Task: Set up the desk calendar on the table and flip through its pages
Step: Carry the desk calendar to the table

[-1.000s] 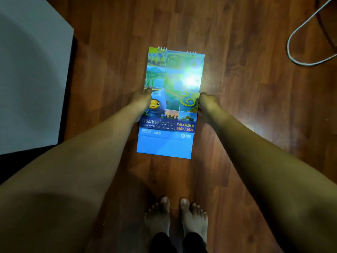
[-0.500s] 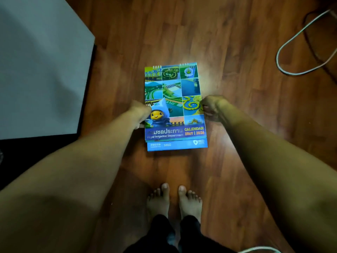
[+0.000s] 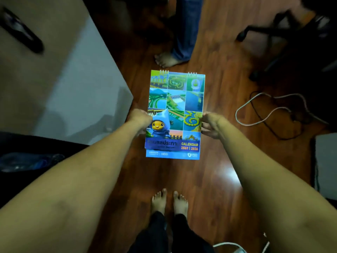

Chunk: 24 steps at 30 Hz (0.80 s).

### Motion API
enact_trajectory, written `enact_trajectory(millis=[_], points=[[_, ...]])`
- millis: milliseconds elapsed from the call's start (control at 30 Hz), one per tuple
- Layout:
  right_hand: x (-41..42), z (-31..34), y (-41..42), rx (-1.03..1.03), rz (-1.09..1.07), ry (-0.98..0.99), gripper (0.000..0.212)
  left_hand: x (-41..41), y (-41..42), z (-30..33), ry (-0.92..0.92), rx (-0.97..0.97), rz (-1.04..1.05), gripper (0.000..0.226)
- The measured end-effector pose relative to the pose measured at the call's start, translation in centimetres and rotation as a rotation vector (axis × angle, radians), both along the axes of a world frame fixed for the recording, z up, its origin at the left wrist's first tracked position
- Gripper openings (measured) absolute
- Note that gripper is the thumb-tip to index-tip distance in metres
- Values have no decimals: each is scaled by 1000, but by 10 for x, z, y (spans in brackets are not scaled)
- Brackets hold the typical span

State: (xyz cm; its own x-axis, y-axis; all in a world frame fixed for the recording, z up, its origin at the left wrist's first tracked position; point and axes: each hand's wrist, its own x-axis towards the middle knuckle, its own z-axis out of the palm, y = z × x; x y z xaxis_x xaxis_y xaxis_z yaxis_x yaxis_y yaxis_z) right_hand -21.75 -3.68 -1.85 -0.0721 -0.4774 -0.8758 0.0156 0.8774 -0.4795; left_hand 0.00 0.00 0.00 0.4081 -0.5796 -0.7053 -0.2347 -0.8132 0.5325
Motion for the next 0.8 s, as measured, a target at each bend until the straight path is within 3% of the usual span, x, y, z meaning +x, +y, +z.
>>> enact_trajectory(millis=[133,233,433,567,800], points=[[6,108,-3,-134,50,-46,31,9,-1,114,-10,-107,-9,23],[14,202,-5,-245,63,-85,35,20,-4,193,-38,-201,-18,15],[41,342,-34,-405,152,-115,33,46,1,331,-25,-400,114,18],[79,408,-54,-507,264,-158,31,74,11,395,-120,-518,190,10],[193,465,-55,-639,478,-261,28,156,59,450,-213,-622,440,21]])
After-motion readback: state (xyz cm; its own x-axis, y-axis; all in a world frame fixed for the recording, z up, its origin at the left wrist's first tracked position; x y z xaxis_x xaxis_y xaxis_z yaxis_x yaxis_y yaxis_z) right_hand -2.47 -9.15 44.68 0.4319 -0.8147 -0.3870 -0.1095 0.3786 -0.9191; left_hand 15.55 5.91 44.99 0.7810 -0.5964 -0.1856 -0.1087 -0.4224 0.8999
